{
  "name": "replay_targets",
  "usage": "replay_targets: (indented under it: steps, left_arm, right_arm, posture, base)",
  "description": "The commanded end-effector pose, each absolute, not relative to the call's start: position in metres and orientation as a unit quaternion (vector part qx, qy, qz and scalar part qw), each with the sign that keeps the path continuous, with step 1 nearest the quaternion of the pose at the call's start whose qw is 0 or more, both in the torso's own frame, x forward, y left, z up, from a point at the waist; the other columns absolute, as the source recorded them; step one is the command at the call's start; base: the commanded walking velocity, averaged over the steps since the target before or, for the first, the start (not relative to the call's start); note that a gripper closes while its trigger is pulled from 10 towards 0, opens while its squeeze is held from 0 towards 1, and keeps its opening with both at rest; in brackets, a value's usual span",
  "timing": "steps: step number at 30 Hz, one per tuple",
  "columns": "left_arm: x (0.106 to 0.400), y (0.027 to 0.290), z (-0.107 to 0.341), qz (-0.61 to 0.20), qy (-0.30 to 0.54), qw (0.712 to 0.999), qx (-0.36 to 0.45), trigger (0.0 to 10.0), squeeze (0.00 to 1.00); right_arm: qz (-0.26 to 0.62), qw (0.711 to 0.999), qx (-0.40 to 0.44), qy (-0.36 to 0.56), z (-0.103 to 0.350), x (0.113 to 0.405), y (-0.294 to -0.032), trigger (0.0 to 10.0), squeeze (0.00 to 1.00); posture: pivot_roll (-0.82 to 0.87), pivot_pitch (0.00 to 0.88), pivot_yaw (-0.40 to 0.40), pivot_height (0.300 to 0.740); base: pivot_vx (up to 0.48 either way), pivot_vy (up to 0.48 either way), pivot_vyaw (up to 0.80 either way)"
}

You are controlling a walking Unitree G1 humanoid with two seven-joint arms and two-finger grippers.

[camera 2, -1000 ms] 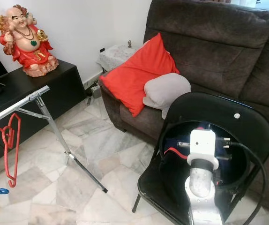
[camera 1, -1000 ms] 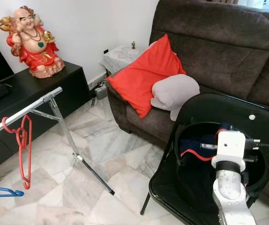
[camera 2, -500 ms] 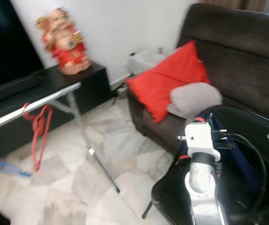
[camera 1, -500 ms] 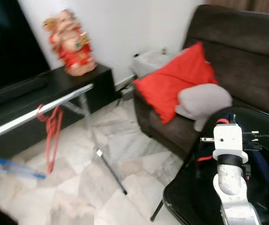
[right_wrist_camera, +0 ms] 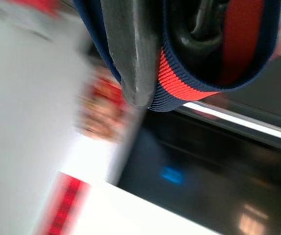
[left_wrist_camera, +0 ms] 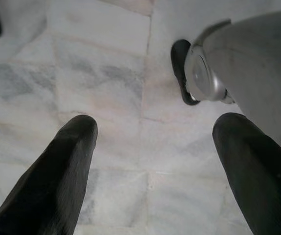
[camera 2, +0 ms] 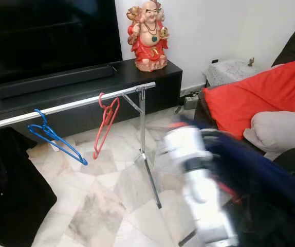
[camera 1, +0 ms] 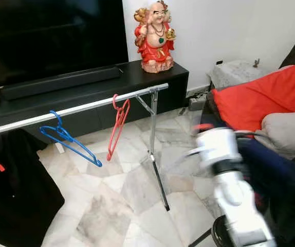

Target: Hang hanger

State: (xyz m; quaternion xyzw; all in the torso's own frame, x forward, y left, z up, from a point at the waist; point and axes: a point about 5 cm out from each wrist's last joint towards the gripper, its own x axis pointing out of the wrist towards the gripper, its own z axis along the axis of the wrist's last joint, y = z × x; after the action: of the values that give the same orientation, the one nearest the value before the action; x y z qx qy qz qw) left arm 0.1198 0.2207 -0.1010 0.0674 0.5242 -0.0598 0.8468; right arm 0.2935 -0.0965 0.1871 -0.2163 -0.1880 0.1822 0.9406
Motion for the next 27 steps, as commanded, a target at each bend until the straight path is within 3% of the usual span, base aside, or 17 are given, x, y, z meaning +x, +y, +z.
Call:
replay_targets:
  steps: [1,5,10,16,17,20,21,23,26,27]
  left_arm:
    - [0.12,0.222,-0.101,-0.062,0.527,0.845,0.072,10.0,0.0]
    - [0.12,0.221,-0.101,-0.061,0.527,0.845,0.071,10.0,0.0]
    - [0.12,0.221,-0.101,-0.063,0.528,0.844,0.07,10.0,0.0]
    - [0.12,0.221,-0.101,-0.063,0.529,0.844,0.071,10.0,0.0]
    - [0.12,0.221,-0.101,-0.062,0.529,0.844,0.071,10.0,0.0]
    - [0.12,0.222,-0.101,-0.062,0.529,0.843,0.072,10.0,0.0]
    - [0.12,0.222,-0.101,-0.062,0.528,0.844,0.072,10.0,0.0]
    - [0.12,0.222,-0.101,-0.062,0.527,0.844,0.073,10.0,0.0]
    - [0.121,0.222,-0.101,-0.059,0.525,0.845,0.075,10.0,0.0]
    - [0.121,0.223,-0.1,-0.054,0.523,0.847,0.075,10.0,0.0]
  right_arm:
    - [0.248,0.928,-0.182,-0.21,0.202,0.284,-0.088,10.0,0.0]
    - [0.335,0.906,-0.159,-0.202,0.206,0.272,-0.075,10.0,0.0]
    - [0.378,0.896,-0.156,-0.175,0.197,0.267,-0.075,10.0,0.0]
    - [0.517,0.837,-0.057,-0.171,0.209,0.232,-0.066,10.0,0.0]
    - [0.508,0.842,-0.056,-0.173,0.209,0.234,-0.068,10.0,0.0]
    - [0.408,0.896,-0.058,-0.163,0.201,0.257,-0.084,10.0,0.0]
    - [0.343,0.927,-0.067,-0.135,0.189,0.272,-0.097,10.0,0.0]
    - [0.255,0.959,-0.084,-0.087,0.171,0.287,-0.116,10.0,0.0]
    - [0.179,0.98,-0.067,-0.051,0.158,0.295,-0.132,10.0,0.0]
    - [0.109,0.992,-0.052,-0.033,0.152,0.299,-0.144,10.0,0.0]
  posture:
    - [-0.02,0.043,0.079,0.74]
    - [-0.03,0.045,0.077,0.74]
    - [-0.03,0.046,0.075,0.74]
    - [-0.03,0.049,0.076,0.74]
    - [-0.03,0.05,0.076,0.74]
    - [-0.03,0.05,0.078,0.74]
    - [-0.03,0.05,0.078,0.74]
    - [-0.03,0.05,0.08,0.74]
    - [-0.02,0.048,0.078,0.74]
    - [-0.02,0.047,0.077,0.74]
  base:
    - [0.0,0.0,0.0]
    - [0.0,0.0,0.0]
    - [0.0,0.0,0.0]
    - [0.0,0.0,0.0]
    - [0.0,0.0,0.0]
    - [0.0,0.0,0.0]
    - [0.0,0.0,0.0]
    - [0.0,0.0,0.0]
    - [0.0,0.0,0.0]
    - [0.0,0.0,0.0]
